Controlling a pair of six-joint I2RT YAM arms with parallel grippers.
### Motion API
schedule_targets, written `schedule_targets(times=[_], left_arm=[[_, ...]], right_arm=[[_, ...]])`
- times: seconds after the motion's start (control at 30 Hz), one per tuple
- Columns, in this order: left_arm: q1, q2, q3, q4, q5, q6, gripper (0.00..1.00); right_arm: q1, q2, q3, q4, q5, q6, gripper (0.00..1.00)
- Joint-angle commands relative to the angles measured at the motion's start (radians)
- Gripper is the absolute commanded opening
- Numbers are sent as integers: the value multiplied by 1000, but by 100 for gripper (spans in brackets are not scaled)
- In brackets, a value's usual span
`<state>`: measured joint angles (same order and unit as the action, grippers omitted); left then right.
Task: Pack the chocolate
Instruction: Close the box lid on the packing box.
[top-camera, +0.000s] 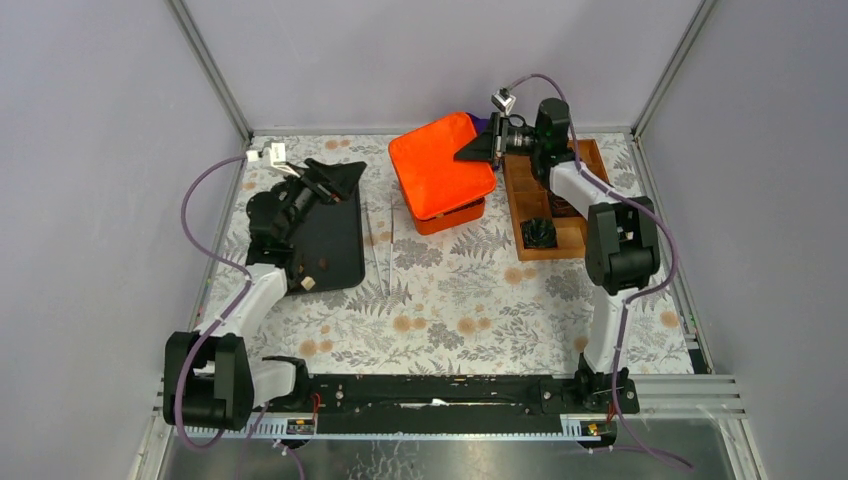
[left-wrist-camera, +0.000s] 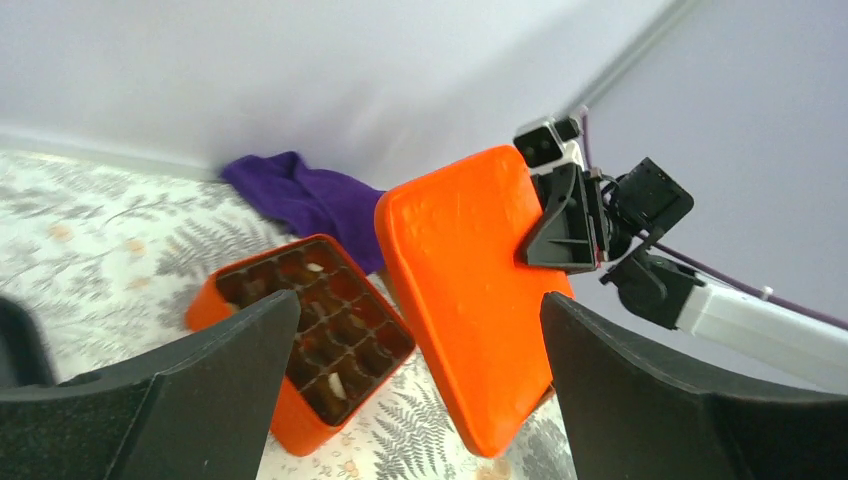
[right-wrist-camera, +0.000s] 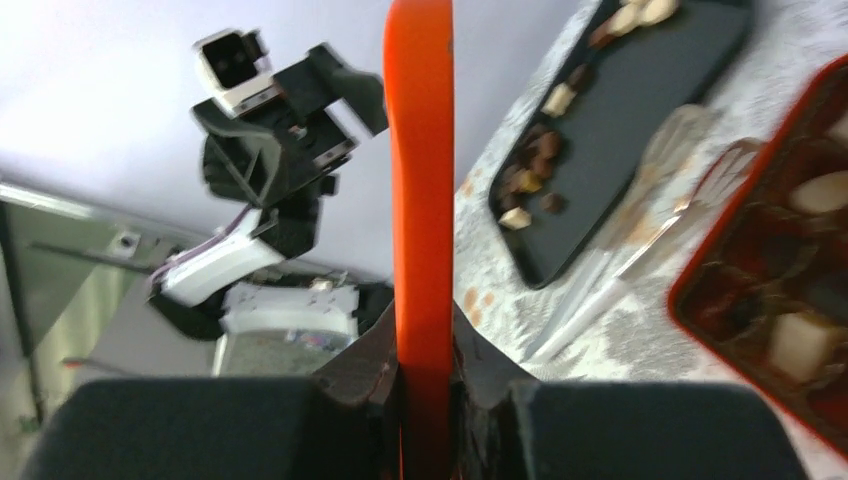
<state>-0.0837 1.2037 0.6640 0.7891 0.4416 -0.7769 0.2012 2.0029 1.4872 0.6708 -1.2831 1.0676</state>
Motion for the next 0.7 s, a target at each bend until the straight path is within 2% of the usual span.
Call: schedule_targets(times=[0.0,0.07,0.2,0.27,0.47,0.67], left_arm=[[67,-12,-43,-58,-61,-44,99],[71,-15,-41,-91,-54,-37,99],[65,-5,31,-339,-87,59,99],[64,5,49,-395,-94,65,99],[17,85,-2,-332,-109,-52,88],[-48,195,59,-349,-135,-59,87]], right_arm=[[-5,100,260,-577,149,-469,0],[-6,182,346,-624,141,-490,0],[0,273,433,-661,124,-482,0],[7,294,441,-665,120,-482,0],[19,363,486,-665,126,-465,0],[24,428,565,-732,148,-461,0]])
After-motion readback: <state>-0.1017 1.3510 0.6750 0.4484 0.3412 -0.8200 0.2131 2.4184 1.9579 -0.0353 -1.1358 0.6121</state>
